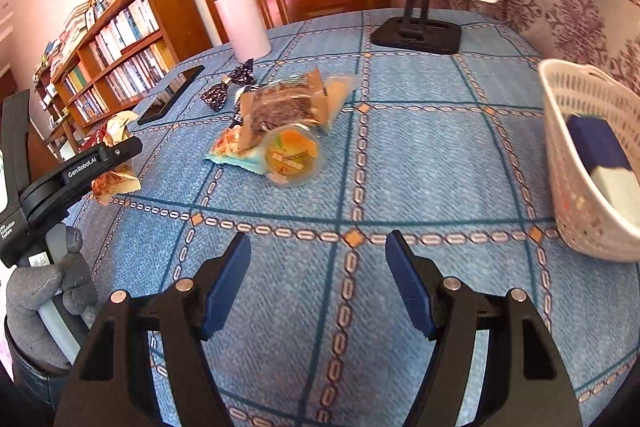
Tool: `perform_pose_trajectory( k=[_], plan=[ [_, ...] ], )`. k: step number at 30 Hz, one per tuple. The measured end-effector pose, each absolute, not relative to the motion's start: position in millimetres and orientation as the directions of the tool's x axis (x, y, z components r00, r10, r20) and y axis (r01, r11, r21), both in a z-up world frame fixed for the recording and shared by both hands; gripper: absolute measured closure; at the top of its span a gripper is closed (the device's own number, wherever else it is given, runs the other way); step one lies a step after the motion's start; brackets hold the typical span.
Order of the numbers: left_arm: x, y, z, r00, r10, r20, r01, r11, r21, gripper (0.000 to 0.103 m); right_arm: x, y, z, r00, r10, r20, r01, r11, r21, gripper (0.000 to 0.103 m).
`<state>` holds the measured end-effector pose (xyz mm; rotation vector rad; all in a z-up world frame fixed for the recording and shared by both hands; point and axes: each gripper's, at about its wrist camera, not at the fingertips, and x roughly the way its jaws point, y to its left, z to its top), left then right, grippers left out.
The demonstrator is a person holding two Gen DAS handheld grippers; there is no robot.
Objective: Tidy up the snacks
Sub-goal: 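Grasp the orange jelly cup with the right gripper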
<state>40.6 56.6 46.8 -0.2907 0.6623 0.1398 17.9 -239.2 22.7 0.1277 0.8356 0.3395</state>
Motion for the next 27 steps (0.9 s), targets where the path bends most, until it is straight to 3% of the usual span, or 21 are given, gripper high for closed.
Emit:
perform_pose_trajectory(
  k=[12,20,27],
  plan=[
    [39.0,67.7,39.4,0.773,0.049,-0.633,-0.252,0.939,-0.234,0.052,89.8,-203.4,13.0,0.6,0.338,-0.725,-0.258,0.94,0.225,0.035],
    [38.4,67.2,39.1,0.772,0.039,-0.635,-0.248,0.938,-0.244,0.052,99.8,-194.4,13.6,0.601,0.343,-0.722,-0.276,0.937,0.216,0.055],
    [38.9,66.9,37.8,0.768,0.035,-0.639,-0.246,0.938,-0.245,0.052,85.0,-192.0,14.9,0.614,0.332,-0.716,-0.291,0.938,0.186,0.056]
  ],
)
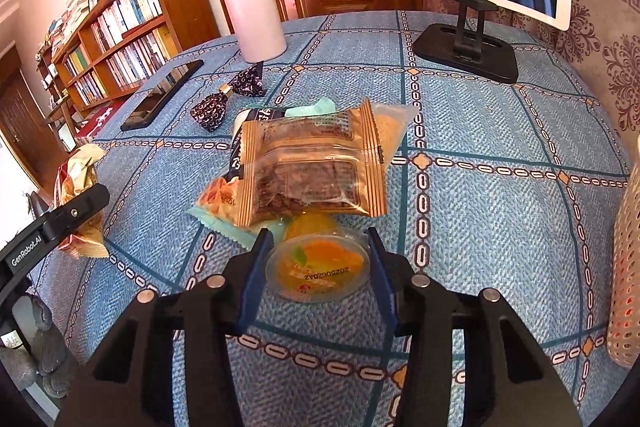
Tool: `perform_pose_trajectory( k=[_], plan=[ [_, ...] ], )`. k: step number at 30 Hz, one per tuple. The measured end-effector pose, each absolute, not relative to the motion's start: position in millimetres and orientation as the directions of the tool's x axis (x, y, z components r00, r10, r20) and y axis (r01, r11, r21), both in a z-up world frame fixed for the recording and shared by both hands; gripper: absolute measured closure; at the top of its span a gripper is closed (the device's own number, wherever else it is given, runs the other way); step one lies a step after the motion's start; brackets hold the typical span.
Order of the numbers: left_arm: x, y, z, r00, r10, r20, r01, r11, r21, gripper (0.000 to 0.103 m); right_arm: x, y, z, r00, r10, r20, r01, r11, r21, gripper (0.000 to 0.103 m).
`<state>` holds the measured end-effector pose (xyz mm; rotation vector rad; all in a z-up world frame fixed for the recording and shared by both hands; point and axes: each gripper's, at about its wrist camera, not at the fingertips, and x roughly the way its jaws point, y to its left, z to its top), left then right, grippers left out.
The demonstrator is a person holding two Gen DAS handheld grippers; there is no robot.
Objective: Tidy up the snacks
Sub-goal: 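Grasp the orange jelly cup with the right gripper, then carry the orange jelly cup into the white basket and open the right gripper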
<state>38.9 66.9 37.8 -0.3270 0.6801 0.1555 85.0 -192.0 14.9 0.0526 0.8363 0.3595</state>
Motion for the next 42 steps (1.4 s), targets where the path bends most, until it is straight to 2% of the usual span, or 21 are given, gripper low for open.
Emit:
perform_pose_trajectory(
  k=[9,16,24,31,42],
  plan=[
    [37.4,65.6,39.2,0.772,0.027,-0.635,-0.24,0.938,-0.252,0.052,39.1,-197.2,24.8,0.619,0.39,-0.681,-0.346,0.915,0.21,0.056],
    [36.4,66.5,39.8,0.775,0.023,-0.632,-0.24,0.935,-0.26,0.052,5.4,-207.0,16.3,0.608,0.377,-0.699,-0.354,0.917,0.187,0.057],
    [35.3,64.2,40.4,0.777,0.015,-0.629,-0.23,0.938,-0.261,0.052,-5.7,-217.3,7.2,0.581,0.377,-0.721,-0.341,0.917,0.205,0.056],
    [35.8,64.4,40.6,0.775,0.014,-0.632,-0.233,0.936,-0.265,0.052,-12.7,-209.7,7.3,0.585,0.325,-0.743,-0.349,0.928,0.131,0.056],
    [35.5,64.4,41.0,0.774,0.012,-0.633,-0.233,0.935,-0.268,0.052,-28.8,-215.7,14.7,0.61,0.364,-0.704,-0.369,0.917,0.154,0.058]
  ],
)
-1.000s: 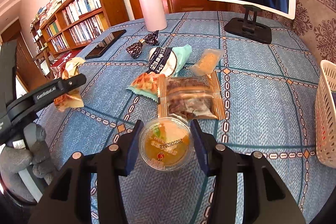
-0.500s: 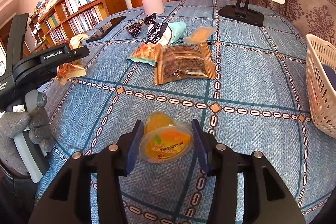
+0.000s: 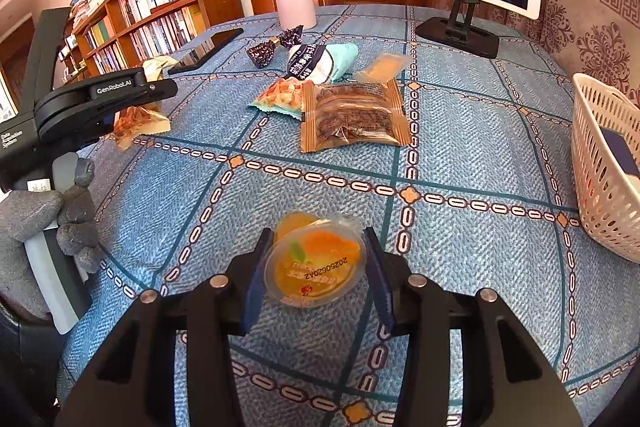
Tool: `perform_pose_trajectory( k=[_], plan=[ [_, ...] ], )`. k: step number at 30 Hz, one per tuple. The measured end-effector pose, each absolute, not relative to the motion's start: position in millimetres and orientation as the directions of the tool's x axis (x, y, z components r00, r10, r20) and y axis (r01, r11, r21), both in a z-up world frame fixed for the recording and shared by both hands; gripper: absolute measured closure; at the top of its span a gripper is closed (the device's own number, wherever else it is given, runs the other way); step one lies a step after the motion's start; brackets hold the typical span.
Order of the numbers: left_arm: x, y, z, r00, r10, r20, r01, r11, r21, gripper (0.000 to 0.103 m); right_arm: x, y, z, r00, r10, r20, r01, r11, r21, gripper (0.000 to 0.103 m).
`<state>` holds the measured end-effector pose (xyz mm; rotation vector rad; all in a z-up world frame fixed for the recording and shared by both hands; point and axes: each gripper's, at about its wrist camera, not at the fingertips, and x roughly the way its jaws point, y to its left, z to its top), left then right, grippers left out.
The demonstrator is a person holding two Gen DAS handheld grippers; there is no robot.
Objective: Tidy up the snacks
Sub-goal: 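Carry the orange jelly cup into the white basket and open the right gripper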
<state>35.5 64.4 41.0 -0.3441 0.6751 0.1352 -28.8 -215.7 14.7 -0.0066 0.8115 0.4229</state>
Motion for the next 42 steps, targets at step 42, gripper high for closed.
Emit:
perform_pose_trajectory(
  k=[42],
  plan=[
    [37.9,47.6,34.1,0.763,-0.042,-0.644,-0.161,0.954,-0.253,0.052,-18.5,-397.0,75.2,0.843,0.034,-0.537,0.127,0.957,0.26,0.058]
  ],
)
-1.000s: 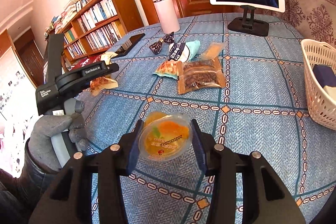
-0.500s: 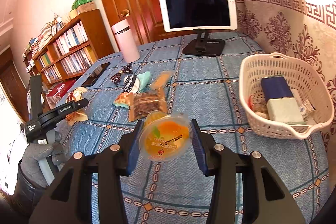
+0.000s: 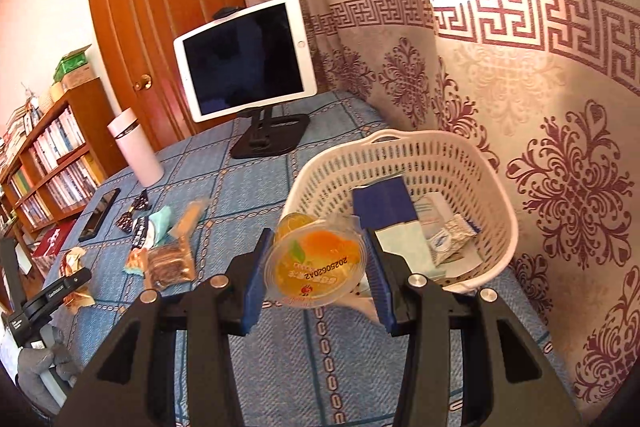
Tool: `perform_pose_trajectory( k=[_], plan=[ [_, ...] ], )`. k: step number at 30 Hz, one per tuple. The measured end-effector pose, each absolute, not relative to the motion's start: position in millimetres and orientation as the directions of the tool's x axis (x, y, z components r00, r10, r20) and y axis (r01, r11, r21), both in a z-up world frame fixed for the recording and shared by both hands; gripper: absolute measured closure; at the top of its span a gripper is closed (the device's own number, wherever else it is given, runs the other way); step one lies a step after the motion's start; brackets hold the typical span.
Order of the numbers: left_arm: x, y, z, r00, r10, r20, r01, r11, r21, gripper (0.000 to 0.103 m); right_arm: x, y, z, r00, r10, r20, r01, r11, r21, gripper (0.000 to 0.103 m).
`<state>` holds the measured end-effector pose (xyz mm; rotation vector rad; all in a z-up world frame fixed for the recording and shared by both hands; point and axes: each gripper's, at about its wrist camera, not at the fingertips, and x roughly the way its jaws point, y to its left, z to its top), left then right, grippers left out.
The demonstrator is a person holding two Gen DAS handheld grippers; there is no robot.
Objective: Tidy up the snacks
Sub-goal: 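Carry the orange jelly cup into the white basket and open the right gripper, then carry the egg-cookie bag into the white basket and open the left gripper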
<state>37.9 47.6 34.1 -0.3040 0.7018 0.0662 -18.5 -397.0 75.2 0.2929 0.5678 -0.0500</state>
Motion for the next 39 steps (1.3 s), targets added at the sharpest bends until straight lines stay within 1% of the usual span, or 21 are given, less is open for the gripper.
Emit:
perform_pose_trajectory(
  k=[6,8,10,15,22,27,30,39],
  plan=[
    [38.6,45.9,32.8,0.761,-0.043,-0.647,-0.157,0.956,-0.249,0.052,-15.1,-407.0,70.6,0.835,-0.027,-0.55,0.177,0.959,0.221,0.058],
    [38.9,45.9,32.9,0.761,-0.043,-0.647,-0.158,0.955,-0.25,0.052,-14.8,-411.4,68.0,0.83,-0.046,-0.555,0.202,0.953,0.224,0.055],
    [38.8,45.9,32.9,0.761,-0.043,-0.647,-0.158,0.956,-0.249,0.052,-17.8,-414.1,66.5,0.828,-0.072,-0.556,0.227,0.95,0.216,0.055],
    [38.6,45.1,31.7,0.761,-0.042,-0.647,-0.156,0.957,-0.246,0.052,-31.0,-415.7,67.6,0.831,-0.135,-0.54,0.264,0.95,0.168,0.055],
    [39.0,43.1,31.5,0.763,-0.036,-0.645,-0.153,0.96,-0.235,0.052,-57.1,-419.1,68.7,0.835,-0.186,-0.518,0.299,0.943,0.144,0.055],
    [38.7,37.3,34.3,0.765,-0.02,-0.643,-0.146,0.968,-0.204,0.052,-71.4,-416.7,67.9,0.839,-0.199,-0.506,0.299,0.946,0.123,0.054],
    [37.6,30.7,38.5,0.765,-0.022,-0.644,-0.133,0.973,-0.191,0.052,-79.0,-418.8,67.0,0.843,-0.198,-0.5,0.305,0.942,0.141,0.05],
    [30.0,-15.0,67.4,0.78,-0.102,-0.617,-0.001,0.986,-0.165,0.052,-95.6,-420.7,55.2,0.846,-0.177,-0.503,0.298,0.939,0.171,0.049]
  ],
)
